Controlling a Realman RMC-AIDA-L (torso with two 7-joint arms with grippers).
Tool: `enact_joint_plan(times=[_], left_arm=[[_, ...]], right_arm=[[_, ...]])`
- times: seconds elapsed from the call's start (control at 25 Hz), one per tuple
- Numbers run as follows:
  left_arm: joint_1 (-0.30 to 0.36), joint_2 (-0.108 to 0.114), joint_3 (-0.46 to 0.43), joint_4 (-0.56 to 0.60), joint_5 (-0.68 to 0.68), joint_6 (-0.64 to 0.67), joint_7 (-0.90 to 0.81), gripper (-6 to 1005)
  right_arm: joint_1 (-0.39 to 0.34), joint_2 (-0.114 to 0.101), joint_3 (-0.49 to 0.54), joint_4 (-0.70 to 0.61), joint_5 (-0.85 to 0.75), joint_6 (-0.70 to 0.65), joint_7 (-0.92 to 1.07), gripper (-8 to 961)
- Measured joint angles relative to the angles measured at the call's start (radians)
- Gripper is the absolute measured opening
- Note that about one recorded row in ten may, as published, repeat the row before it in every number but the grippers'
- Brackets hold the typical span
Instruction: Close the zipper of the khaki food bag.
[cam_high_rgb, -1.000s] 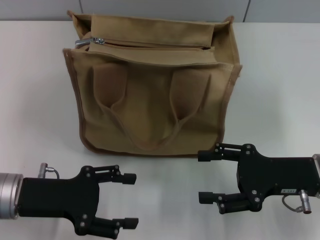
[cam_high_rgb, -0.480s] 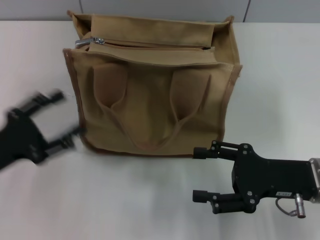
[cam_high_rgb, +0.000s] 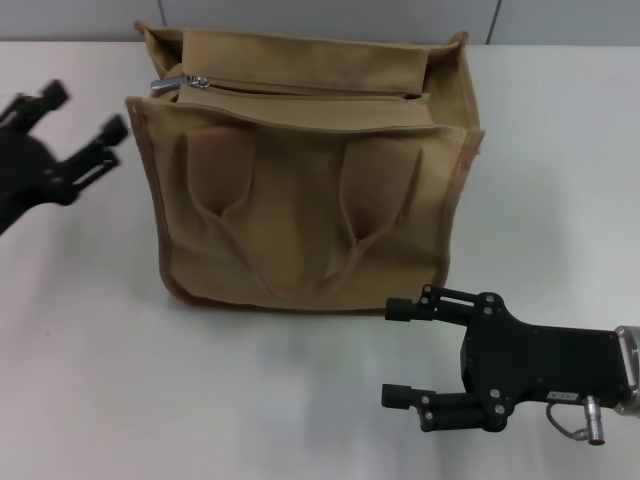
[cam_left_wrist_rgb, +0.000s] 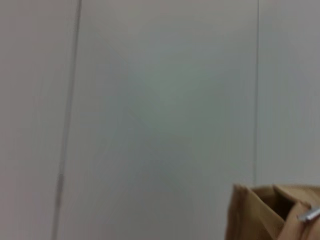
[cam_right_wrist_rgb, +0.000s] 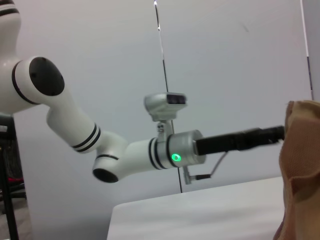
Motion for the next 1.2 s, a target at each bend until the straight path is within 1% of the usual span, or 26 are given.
enact_joint_plan(times=[0.04, 0.16, 0.24, 0.32, 0.56, 0.72, 0.96, 1.0, 1.04, 1.08, 1.12, 1.16, 1.2], left_arm=[[-0.028, -0.001, 0.051, -0.001, 0.001, -0.042, 0.004, 824], [-0.054, -0.002, 0.117, -0.002, -0.001, -0.072, 0.005, 822], [-0.066, -0.003, 0.132, -0.002, -0.009, -0.074, -0.005, 820], [-0.072, -0.003, 0.13, -0.002, -0.017, -0.074, -0.014, 819], [-0.096, -0.006, 0.121, -0.033, -0.143, -0.104, -0.04, 814], [-0.095, -0.006, 0.126, -0.04, -0.164, -0.107, -0.044, 811], [-0.082, -0.003, 0.135, -0.037, -0.159, -0.101, -0.098, 806], [-0.081, -0.002, 0.144, -0.033, -0.153, -0.101, -0.109, 805], [-0.078, 0.0, 0.172, -0.024, -0.141, -0.101, -0.117, 804], [-0.078, 0.0, 0.172, -0.024, -0.141, -0.101, -0.117, 804], [-0.075, 0.0, 0.195, -0.013, -0.135, -0.102, -0.118, 803], [-0.063, 0.001, 0.26, 0.021, -0.123, -0.105, -0.124, 802], [-0.063, 0.001, 0.26, 0.021, -0.123, -0.105, -0.124, 800]], right_arm=[[-0.002, 0.0, 0.006, 0.015, 0.0, 0.013, -0.02, 805], [-0.003, 0.0, 0.01, 0.035, 0.0, 0.032, -0.037, 804], [-0.005, 0.0, 0.012, 0.043, 0.0, 0.046, -0.038, 804], [-0.006, 0.0, 0.012, 0.045, 0.0, 0.052, -0.038, 804], [-0.007, 0.0, 0.016, 0.055, 0.0, 0.072, -0.039, 804], [-0.004, 0.0, 0.016, 0.061, 0.0, 0.077, -0.039, 803], [0.0, 0.0, 0.017, 0.066, 0.0, 0.092, -0.039, 803], [0.0, 0.0, 0.017, 0.066, 0.0, 0.094, -0.039, 802], [0.004, 0.0, 0.017, 0.068, 0.0, 0.101, -0.04, 802], [0.004, 0.0, 0.017, 0.068, 0.0, 0.101, -0.04, 802], [0.007, 0.0, 0.018, 0.07, 0.0, 0.104, -0.04, 802], [0.009, 0.0, 0.018, 0.072, 0.0, 0.11, -0.04, 802], [0.009, 0.0, 0.018, 0.072, 0.0, 0.11, -0.04, 802]])
